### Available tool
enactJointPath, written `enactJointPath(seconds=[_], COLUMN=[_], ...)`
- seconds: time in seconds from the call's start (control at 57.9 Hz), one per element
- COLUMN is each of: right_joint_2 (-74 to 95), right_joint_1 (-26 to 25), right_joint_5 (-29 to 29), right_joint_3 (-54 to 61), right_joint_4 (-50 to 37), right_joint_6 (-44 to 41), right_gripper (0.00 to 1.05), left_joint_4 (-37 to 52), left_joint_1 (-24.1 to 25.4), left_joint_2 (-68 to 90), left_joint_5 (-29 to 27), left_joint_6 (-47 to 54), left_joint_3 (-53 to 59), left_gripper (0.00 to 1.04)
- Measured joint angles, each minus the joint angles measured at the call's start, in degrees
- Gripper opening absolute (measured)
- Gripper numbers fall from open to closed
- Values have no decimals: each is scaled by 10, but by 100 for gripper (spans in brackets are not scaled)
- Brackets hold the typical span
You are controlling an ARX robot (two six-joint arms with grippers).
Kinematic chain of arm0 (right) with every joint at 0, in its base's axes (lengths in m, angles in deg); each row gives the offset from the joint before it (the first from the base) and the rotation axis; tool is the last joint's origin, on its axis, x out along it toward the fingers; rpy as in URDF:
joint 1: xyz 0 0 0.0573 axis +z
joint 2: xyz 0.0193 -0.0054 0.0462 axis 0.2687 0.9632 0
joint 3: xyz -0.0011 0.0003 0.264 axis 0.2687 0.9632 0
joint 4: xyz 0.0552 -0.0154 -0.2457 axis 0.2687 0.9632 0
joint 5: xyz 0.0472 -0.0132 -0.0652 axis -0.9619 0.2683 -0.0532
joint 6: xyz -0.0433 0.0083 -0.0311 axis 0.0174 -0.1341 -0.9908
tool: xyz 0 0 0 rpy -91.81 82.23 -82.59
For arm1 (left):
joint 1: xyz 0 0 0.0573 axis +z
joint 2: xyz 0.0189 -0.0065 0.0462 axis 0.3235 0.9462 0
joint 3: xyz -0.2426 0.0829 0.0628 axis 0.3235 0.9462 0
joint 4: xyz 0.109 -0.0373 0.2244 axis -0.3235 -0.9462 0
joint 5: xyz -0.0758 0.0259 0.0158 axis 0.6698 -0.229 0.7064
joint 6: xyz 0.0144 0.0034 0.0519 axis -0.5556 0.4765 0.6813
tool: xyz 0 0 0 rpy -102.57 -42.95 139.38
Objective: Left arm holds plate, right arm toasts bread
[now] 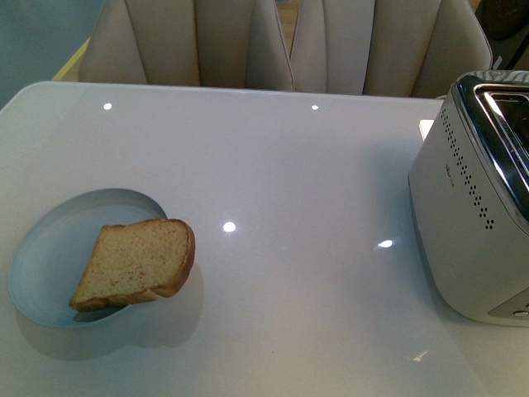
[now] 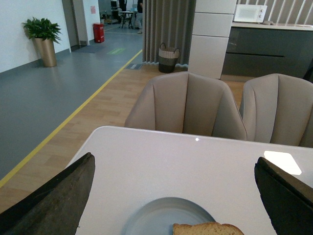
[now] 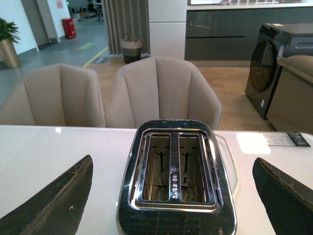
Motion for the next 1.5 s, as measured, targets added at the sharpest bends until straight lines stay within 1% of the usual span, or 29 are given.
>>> enactJointPath(seconds=[0.622, 0.639, 0.656, 0.673, 0.708, 0.76, 0.777, 0.812, 0.846, 0.915, 0.984, 1.002, 1.105, 1.157, 1.174, 1.243, 1.347, 1.502], right_joint_2=[0, 0, 0, 0, 0, 0, 0, 0, 0, 0, 0, 0, 0, 0, 0, 0, 0, 0], right_joint_1=[0, 0, 0, 0, 0, 0, 0, 0, 0, 0, 0, 0, 0, 0, 0, 0, 0, 0], right_joint_5=[0, 0, 0, 0, -2, -1, -1, -1, 0, 0, 0, 0, 0, 0, 0, 0, 0, 0], right_joint_3=[0, 0, 0, 0, 0, 0, 0, 0, 0, 0, 0, 0, 0, 0, 0, 0, 0, 0], right_joint_4=[0, 0, 0, 0, 0, 0, 0, 0, 0, 0, 0, 0, 0, 0, 0, 0, 0, 0], right_joint_6=[0, 0, 0, 0, 0, 0, 0, 0, 0, 0, 0, 0, 0, 0, 0, 0, 0, 0], right_gripper=[96, 96, 96, 96, 96, 96, 96, 96, 96, 96, 96, 96, 96, 96, 96, 96, 96, 96], left_joint_4=[0, -21, -57, -112, -169, -192, -192, -181, -147, -66, 29, 40, 166, 207, 236, 294, 343, 379], left_joint_1=[0, 9, 21, 44, 74, 106, 112, 132, 159, 195, 215, 216, 225, 226, 228, 232, 237, 228], left_joint_2=[0, 11, 25, 60, 113, 166, 175, 208, 256, 356, 476, 491, 668, 733, 781, 897, 1027, 1163], left_joint_5=[0, 29, 70, 124, 189, 242, 246, 276, 296, 315, 317, 316, 290, 278, 270, 248, 214, 176], left_joint_6=[0, -5, -12, -23, -26, -27, -27, -22, -9, 12, 19, 20, 40, 48, 52, 59, 61, 60], left_joint_3=[0, -7, -21, -45, -73, -89, -90, -94, -99, -103, -106, -107, -121, -130, -137, -159, -194, -243], left_gripper=[98, 98, 98, 98, 98, 98, 98, 98, 98, 98, 98, 98, 98, 98, 98, 98, 98, 98])
